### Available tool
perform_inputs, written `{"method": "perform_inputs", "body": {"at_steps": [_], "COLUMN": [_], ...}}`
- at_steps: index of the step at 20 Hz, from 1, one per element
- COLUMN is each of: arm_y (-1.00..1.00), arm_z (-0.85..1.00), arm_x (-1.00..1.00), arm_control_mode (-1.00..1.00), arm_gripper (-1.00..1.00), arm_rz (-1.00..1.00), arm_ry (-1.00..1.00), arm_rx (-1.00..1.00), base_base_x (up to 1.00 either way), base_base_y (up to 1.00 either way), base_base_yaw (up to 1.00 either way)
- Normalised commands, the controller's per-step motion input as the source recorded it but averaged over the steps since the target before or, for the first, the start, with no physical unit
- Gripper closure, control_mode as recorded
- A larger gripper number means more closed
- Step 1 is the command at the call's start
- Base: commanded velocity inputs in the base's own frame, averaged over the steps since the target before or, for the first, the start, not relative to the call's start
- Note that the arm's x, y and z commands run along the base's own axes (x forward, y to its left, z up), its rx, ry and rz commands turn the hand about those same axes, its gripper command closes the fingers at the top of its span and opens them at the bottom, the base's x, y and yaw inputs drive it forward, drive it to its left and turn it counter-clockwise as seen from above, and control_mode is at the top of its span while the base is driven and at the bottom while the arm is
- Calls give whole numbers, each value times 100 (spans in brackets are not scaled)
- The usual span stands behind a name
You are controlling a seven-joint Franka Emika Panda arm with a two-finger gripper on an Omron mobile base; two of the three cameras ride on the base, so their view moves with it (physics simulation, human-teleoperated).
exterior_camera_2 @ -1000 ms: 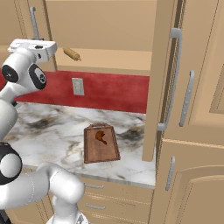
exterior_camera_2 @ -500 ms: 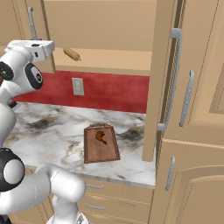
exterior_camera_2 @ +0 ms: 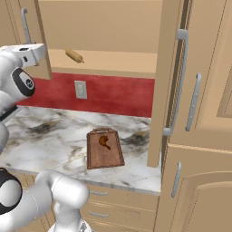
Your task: Open the cabinet, retrieve the rolling pin, and place it next to the meat on the cutting board to prepare for tenderizing.
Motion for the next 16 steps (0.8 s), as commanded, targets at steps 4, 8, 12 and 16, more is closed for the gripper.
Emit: {"method": "perform_inputs", "body": {"at_steps": [4, 8, 12, 16], "arm_y": [55, 65, 74, 83], "arm_z": [-22, -22, -27, -25], "arm_x": [-41, -49, -62, -69], "arm_control_mode": [-100, -100, -100, -100], "arm_gripper": [100, 100, 100, 100], "arm_rz": [0, 0, 0, 0], "arm_ry": [0, 0, 0, 0], "arm_rx": [-4, -4, -5, -3], "base_base_x": [0, 0, 0, 0], "base_base_y": [0, 0, 0, 0], "base_base_yaw": [0, 0, 0, 0]}}
